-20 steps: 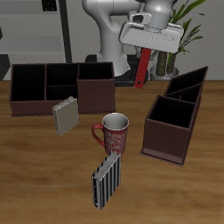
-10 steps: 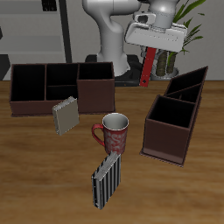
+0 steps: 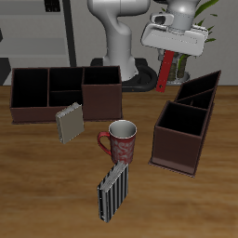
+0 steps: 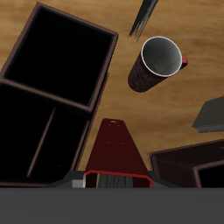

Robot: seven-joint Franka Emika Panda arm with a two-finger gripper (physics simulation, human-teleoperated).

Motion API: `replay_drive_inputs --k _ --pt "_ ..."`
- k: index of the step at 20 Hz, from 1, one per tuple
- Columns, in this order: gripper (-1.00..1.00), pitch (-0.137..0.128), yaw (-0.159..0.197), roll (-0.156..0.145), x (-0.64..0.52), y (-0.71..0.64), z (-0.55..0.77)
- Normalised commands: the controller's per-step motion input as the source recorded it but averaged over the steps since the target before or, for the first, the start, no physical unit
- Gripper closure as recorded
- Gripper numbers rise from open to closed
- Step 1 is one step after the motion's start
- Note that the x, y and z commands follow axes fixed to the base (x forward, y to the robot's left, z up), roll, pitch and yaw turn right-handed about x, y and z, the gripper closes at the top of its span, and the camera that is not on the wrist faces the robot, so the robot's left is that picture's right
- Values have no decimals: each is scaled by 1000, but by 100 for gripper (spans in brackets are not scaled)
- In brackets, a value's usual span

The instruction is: Place the red book into the left desk caddy's front compartment

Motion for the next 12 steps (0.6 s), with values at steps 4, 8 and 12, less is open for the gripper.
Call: replay_drive_inputs --k 4,8,12 --pt "100 20 -83 66 79 366 19" --pt "100 27 -13 42 103 336 -108" --pt "100 14 -46 10 117 211 -8"
